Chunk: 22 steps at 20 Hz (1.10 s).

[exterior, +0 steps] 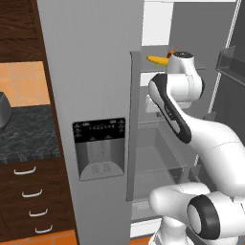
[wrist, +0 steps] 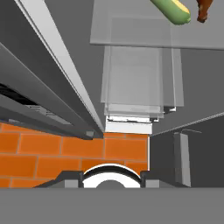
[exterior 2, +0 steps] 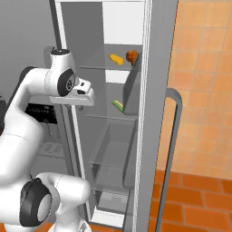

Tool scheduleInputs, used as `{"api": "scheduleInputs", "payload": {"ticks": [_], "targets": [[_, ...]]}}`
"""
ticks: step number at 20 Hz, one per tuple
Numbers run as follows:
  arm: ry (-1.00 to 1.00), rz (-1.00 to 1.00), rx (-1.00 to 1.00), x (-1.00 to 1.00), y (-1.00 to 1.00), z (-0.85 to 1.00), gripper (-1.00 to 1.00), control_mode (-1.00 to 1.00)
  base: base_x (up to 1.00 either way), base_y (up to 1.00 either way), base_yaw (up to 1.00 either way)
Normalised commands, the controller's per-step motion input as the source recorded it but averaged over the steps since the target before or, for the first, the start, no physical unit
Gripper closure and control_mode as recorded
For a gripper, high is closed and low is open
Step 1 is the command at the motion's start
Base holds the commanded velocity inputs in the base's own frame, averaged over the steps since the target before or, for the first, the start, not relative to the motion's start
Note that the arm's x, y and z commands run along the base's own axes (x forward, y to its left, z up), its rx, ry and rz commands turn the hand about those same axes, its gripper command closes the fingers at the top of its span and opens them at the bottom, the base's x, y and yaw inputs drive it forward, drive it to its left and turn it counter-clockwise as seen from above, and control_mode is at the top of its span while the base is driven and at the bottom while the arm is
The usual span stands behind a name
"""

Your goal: Place one corn and one chicken drumstick in each tupperware on the nearby counter, to pack two identical lunches.

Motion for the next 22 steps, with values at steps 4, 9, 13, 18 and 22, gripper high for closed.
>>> {"api": "scheduleInputs", "payload": {"ticks": [4,9,13,18,22], "targets": [[-0.03,0.17,0.03,0.01,-0.46,0.00,-1.00,-1.00,0.00,0.00,0.00],[-0.04,0.34,0.00,0.04,-0.42,-0.12,-1.00,-1.00,0.00,0.00,0.00],[0.02,0.24,-0.04,0.41,-0.26,-0.13,-1.00,-1.00,0.00,0.00,0.00],[0.01,0.10,-0.03,0.63,-0.01,-0.20,-1.00,-1.00,0.00,0.00,0.00],[-0.02,0.23,-0.16,0.29,-0.04,-0.51,-1.00,-1.00,0.00,0.00,0.00]]}}
